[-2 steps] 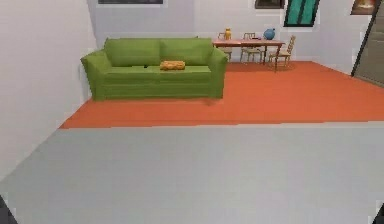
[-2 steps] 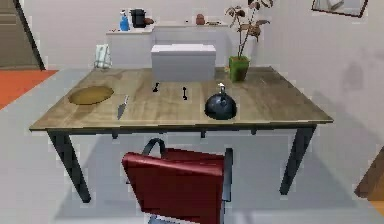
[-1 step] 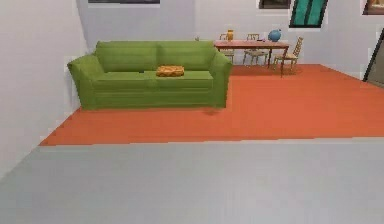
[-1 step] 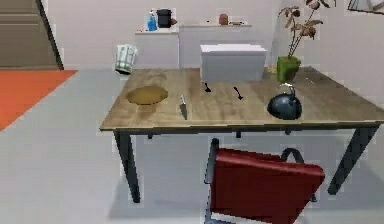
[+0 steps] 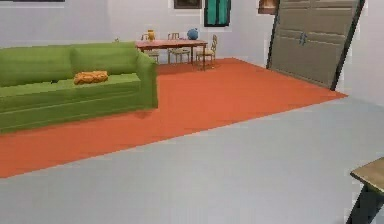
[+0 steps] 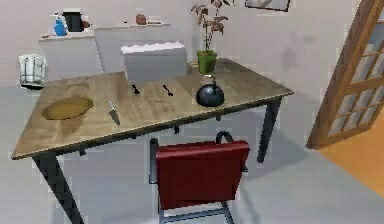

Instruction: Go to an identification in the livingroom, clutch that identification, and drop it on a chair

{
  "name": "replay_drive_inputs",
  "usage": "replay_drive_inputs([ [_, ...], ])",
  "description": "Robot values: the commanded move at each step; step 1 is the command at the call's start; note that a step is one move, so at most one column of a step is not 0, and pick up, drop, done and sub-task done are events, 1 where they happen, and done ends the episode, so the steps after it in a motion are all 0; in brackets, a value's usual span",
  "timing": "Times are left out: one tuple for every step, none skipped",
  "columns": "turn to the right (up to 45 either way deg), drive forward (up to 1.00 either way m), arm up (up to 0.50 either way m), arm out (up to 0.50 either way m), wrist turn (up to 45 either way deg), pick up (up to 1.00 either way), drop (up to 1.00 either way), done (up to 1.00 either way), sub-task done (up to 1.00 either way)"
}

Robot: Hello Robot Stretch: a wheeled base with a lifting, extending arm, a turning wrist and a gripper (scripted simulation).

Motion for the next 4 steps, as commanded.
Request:
replay_drive_inputs([
  [0.0, 1.00, 0.00, 0.00, 0.0, 0.00, 0.00, 0.00, 0.00],
  [0.0, 1.00, 0.00, 0.00, 0.0, 0.00, 0.00, 0.00, 0.00],
  [3.0, 0.00, 0.00, 0.00, 0.0, 0.00, 0.00, 0.00, 0.00],
  [0.0, 1.00, 0.00, 0.00, 0.0, 0.00, 0.00, 0.00, 0.00],
])
